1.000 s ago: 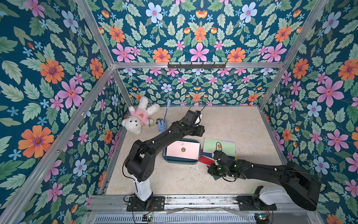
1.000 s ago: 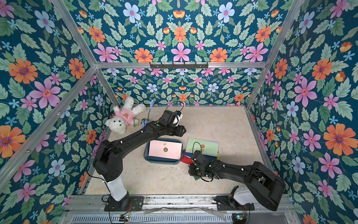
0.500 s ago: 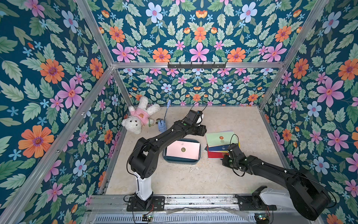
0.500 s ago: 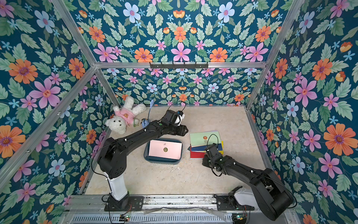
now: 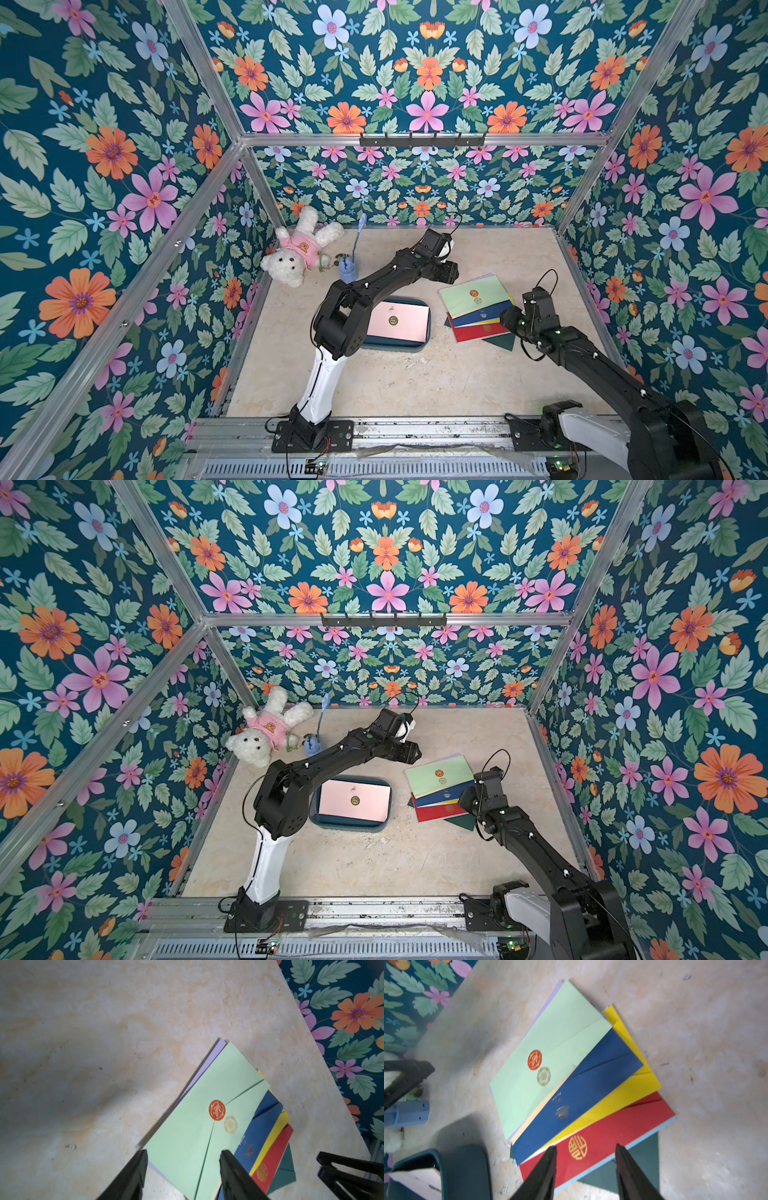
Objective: Put the sealed envelopes into the storage box
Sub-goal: Adjust the envelope at the center of the board, then pick up the envelope from the center of the board.
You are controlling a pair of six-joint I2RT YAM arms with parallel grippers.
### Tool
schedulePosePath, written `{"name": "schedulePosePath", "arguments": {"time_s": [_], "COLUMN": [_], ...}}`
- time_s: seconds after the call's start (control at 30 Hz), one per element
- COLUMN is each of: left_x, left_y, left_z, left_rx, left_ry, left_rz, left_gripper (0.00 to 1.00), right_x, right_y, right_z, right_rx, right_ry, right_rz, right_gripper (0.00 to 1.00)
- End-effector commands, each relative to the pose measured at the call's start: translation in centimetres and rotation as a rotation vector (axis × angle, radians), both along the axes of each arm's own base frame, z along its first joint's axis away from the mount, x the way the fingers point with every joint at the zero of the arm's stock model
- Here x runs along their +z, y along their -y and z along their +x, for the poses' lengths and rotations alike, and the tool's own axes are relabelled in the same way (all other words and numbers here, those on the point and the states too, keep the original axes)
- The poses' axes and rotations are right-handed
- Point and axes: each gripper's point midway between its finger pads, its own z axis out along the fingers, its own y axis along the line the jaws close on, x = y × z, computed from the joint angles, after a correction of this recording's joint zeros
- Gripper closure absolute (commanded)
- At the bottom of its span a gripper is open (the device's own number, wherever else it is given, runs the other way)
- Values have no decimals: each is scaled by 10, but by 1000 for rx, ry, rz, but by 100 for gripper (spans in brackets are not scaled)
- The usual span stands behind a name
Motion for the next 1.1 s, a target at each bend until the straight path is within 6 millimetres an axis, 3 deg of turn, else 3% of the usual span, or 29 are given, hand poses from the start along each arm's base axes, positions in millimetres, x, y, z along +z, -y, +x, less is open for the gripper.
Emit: {"name": "schedulePosePath", "arguments": {"time_s": [0.0,0.1,0.2,0.4,0.57,0.7,1.07], "left_x": [-12,-21,-30,-57,-84,-92,-69], "left_y": [9,15,15,13,21,25,26], "left_z": [16,39,59,70,56,35,-30], "left_rx": [14,36,64,77,39,-8,-93], "left_ry": [2,21,29,18,-75,-155,-196], "left_rz": [20,38,23,21,-3,-33,-45], "left_gripper": [36,33,31,26,30,37,39], "right_x": [5,9,0,-25,-39,-46,-31], "right_y": [-4,-4,-12,-20,-21,-23,-28], "right_z": [19,38,48,51,55,61,94], "right_rx": [-16,-51,-73,-92,-85,-64,-4], "right_ry": [21,41,21,-39,-80,-95,-86], "right_rz": [77,89,159,216,201,195,204], "right_gripper": [47,42,40,39,39,40,42]}}
